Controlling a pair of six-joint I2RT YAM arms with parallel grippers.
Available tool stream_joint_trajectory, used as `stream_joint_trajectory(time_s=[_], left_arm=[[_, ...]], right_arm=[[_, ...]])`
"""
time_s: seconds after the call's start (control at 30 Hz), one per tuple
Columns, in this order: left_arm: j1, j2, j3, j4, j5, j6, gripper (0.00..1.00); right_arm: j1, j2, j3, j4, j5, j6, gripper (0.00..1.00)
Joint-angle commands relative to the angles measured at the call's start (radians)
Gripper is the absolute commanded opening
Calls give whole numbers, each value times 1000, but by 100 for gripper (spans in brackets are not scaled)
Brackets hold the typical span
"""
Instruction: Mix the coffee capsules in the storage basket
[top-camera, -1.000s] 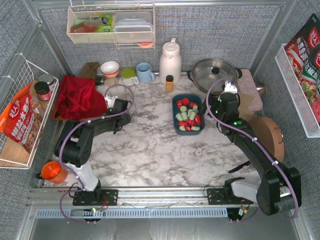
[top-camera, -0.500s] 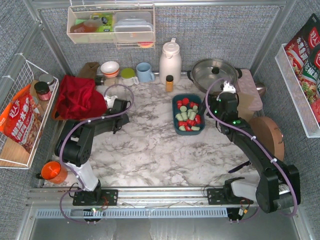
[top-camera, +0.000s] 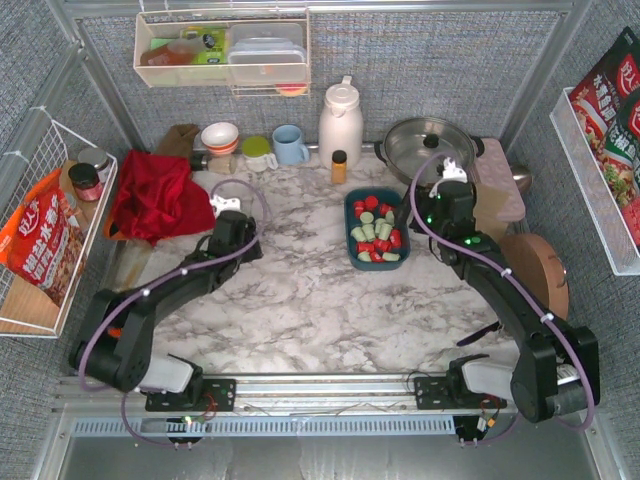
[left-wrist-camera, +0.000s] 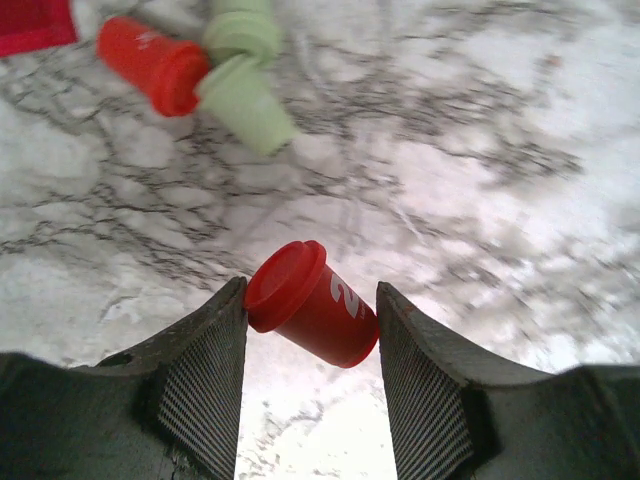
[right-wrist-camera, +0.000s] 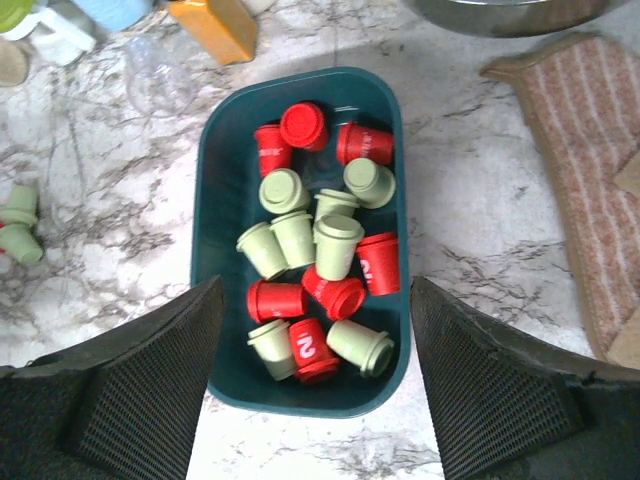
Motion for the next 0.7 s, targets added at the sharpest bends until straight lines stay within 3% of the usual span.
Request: stream_joint_trajectory(time_s=[0.0,0.37,0.67], left_arm=[[-75,-122,-78,173,82,137,45],[-275,-341,-347,721,294,402,46],[-368,-322,-418,956,421,584,47]], right_arm=[[19,-9,22,-4,-68,8,78],[182,-75,49,-38,-249,-38,76],[313,8,62,34,-456,-43,74]])
